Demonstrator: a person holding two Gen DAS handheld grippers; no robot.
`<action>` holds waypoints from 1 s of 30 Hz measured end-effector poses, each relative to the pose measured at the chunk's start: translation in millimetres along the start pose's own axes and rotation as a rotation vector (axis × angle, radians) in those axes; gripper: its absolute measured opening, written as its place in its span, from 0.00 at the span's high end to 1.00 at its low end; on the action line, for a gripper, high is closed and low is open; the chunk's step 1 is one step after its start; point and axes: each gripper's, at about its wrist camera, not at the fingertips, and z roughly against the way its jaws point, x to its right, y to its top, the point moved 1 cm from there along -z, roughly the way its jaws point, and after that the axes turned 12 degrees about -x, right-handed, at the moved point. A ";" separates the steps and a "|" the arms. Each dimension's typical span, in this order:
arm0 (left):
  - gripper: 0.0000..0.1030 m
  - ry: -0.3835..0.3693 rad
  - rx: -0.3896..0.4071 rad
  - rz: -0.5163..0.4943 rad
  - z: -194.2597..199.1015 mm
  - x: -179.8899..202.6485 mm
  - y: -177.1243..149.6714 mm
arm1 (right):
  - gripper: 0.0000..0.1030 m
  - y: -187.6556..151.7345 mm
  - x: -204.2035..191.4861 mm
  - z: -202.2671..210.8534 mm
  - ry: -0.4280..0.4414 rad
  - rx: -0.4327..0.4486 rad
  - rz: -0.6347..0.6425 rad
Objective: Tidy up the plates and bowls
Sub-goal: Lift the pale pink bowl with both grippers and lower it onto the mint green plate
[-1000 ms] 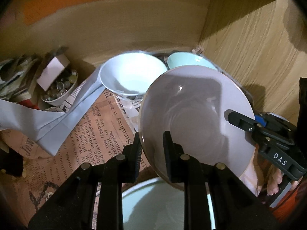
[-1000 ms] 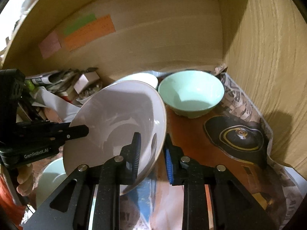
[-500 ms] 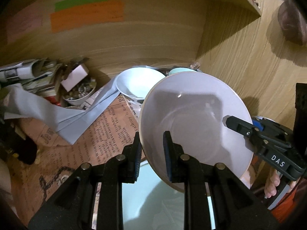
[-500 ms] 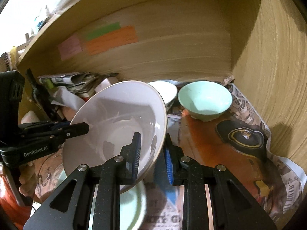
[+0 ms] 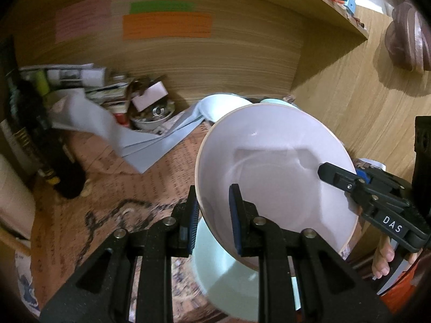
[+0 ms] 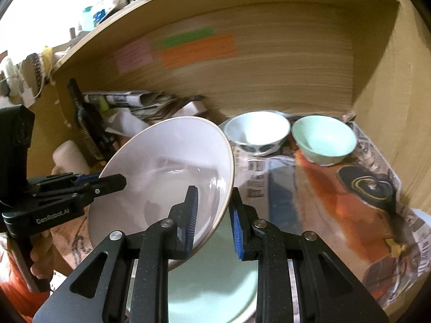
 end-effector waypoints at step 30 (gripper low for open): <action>0.80 0.156 0.024 0.212 41.4 -102.9 -96.6 | 0.80 -4.5 -110.6 -68.5 0.139 -0.153 0.202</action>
